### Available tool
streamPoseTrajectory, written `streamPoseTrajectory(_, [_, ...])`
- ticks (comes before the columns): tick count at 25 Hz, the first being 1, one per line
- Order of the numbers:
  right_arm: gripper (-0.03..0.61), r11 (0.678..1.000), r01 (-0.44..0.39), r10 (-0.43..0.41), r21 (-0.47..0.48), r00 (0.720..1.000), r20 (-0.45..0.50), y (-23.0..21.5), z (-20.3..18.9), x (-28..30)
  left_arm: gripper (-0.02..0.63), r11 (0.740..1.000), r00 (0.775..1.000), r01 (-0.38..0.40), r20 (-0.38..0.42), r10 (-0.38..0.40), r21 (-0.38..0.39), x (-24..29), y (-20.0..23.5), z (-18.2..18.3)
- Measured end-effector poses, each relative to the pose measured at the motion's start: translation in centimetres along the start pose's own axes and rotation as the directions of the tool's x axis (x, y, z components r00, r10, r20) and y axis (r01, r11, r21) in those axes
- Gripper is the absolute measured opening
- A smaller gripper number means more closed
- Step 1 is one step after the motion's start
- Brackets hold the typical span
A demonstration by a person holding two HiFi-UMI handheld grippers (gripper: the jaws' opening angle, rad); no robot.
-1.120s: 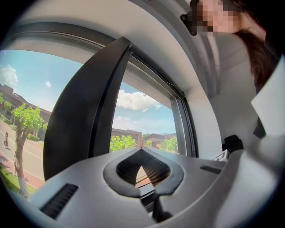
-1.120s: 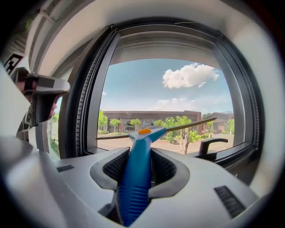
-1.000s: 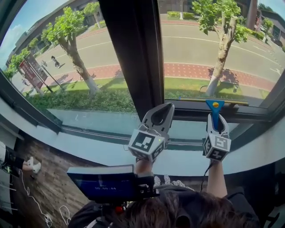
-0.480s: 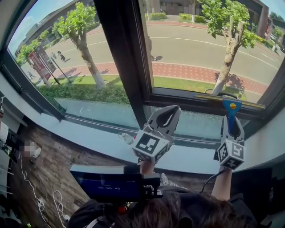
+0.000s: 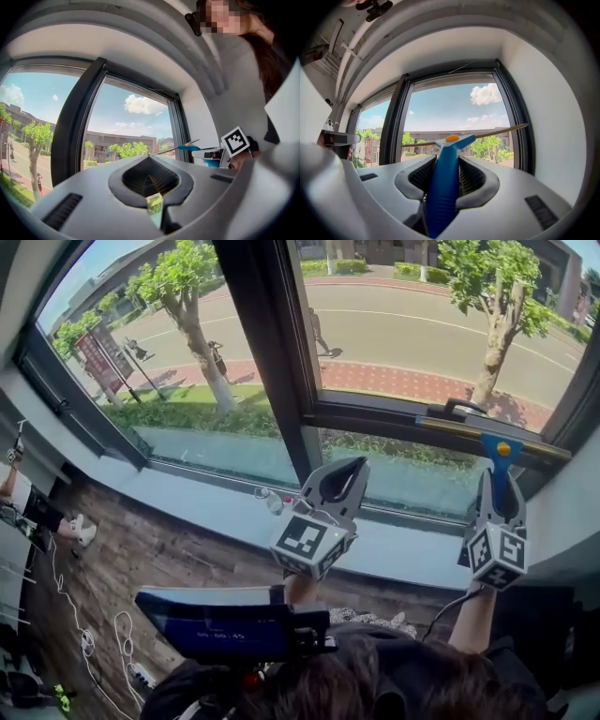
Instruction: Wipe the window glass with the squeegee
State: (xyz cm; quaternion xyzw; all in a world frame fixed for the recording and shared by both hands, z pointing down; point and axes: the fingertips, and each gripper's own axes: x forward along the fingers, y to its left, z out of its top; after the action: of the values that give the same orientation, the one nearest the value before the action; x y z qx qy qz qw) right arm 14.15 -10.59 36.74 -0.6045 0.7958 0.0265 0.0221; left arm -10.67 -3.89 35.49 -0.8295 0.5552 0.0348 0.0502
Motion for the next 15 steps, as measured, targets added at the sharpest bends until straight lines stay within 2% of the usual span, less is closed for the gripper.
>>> streamPoseTrajectory(4, [0.143,1.0,0.002,0.0,-0.024,0.998,0.068,1.0,2.4,-3.2,0.002,0.999,0.998,0.048,0.029,-0.049,0.014,-1.6,-1.5,1.2])
streamPoseTrajectory(6, [0.143,0.999,0.003,0.001,-0.041,0.996,0.087,1.7,3.6,-5.5,0.002,0.999,0.999,0.041,0.026,-0.041,0.003,-3.1,-2.0,1.4])
streamPoseTrajectory(10, [0.143,0.999,0.013,-0.009,-0.041,0.995,0.104,2.5,5.3,-10.7,0.002,0.999,0.999,0.039,0.028,-0.038,-0.028,-6.9,-3.1,0.9])
streamPoseTrajectory(15, [0.144,0.998,0.038,-0.033,-0.05,0.995,0.09,3.4,5.4,-16.3,0.002,0.997,0.999,0.035,0.023,-0.033,-0.073,-10.8,-4.3,0.2])
